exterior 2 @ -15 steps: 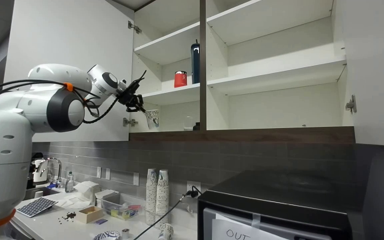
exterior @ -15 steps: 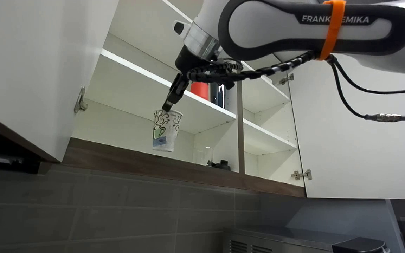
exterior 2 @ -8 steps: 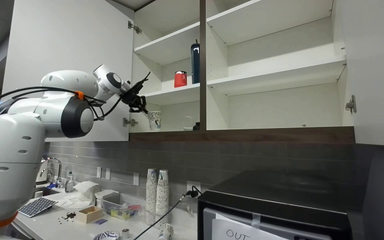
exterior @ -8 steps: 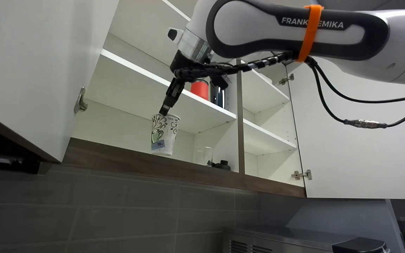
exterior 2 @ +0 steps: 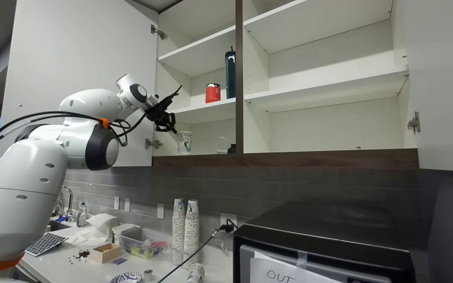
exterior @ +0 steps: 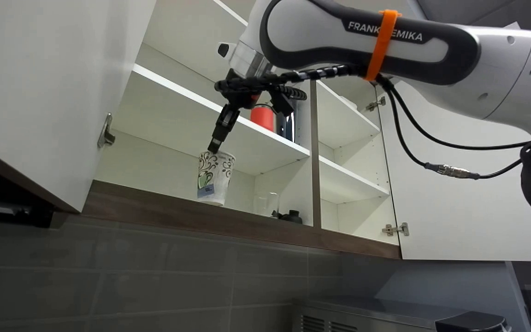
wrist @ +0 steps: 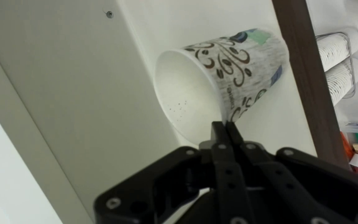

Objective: Put one coffee cup in the open upper cabinet.

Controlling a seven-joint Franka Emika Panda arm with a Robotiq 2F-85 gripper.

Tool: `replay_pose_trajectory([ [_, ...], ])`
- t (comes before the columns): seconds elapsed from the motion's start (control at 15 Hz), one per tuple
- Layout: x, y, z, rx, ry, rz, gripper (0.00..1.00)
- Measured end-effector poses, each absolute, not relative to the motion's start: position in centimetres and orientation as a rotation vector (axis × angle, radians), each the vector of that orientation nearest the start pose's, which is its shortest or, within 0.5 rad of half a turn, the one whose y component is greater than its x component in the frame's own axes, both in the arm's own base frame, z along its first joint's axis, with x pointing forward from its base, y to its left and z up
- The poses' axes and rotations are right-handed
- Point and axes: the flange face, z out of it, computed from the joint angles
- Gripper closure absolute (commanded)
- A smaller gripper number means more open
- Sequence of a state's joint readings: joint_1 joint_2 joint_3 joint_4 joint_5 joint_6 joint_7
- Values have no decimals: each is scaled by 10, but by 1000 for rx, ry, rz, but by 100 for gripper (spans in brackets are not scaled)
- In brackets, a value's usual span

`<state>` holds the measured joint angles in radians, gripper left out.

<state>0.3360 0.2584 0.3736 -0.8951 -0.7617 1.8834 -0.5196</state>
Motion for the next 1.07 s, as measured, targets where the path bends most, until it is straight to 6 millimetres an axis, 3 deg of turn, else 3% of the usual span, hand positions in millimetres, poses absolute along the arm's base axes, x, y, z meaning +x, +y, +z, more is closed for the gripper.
replay_pose_trajectory([
  [0.53, 537, 312, 848, 2014, 1247, 1009, 99],
  [0.6, 537, 313, 847, 2018, 1246, 1008, 72],
  [0.73, 538, 313, 848, 2024, 1244, 1012, 64],
  [1.07, 534, 309, 859, 2020, 1210, 1042, 27],
])
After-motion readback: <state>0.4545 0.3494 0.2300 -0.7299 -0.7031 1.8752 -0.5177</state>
